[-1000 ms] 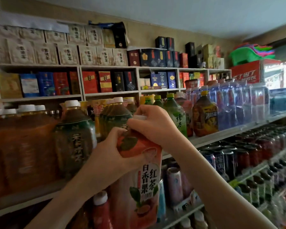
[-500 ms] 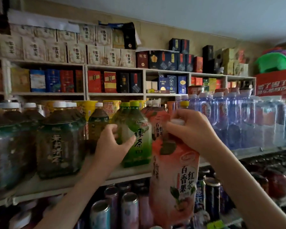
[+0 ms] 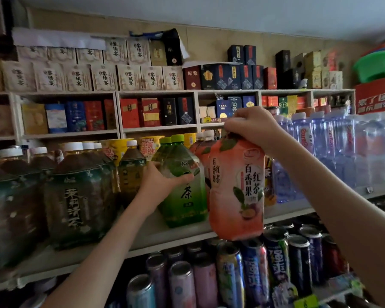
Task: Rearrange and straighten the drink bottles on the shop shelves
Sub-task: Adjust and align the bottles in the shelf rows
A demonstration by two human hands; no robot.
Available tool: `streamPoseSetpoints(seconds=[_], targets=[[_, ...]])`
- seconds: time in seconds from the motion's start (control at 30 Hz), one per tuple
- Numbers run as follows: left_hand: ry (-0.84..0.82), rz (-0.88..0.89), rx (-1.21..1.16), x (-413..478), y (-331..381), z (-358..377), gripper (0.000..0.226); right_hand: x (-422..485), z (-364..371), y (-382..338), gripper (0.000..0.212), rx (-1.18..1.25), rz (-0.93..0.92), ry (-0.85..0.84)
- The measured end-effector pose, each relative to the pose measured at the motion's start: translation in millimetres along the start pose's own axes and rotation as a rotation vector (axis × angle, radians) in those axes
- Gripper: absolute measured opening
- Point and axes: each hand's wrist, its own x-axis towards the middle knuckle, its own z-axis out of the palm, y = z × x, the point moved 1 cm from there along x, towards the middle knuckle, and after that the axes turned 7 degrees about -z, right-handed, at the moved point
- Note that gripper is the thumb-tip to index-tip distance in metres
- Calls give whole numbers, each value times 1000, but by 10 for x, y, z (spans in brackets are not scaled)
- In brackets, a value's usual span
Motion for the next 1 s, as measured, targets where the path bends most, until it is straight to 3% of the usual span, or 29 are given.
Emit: streamPoseSetpoints(seconds=[0.13,0.23,0.43,0.63,0.73,0.9,1.0], targets=[[-29,-17,-25,38,1,-93,121,136,68,32,38,44,7,-49],[-11,-7,-26,18,36,-124,109,237,20,73,36,89,16,-42],[-57,9,-112,-91,67,-236,55,326,48,137,21,-10,-67,60],[-59,-26,-166,-153,111,-195,54,421,253,175,27,-110,-104,96],[-69,-49,-214,-192,110,-178,51,471,347,222,26,-148,-102,57],[-54,-89,-262,-164,100,-175,74,483,440,251,24,-183,-149,-49],[-55,-87,-271,-153,95,-137,68,471,517,286,29,-220,-191,-109]])
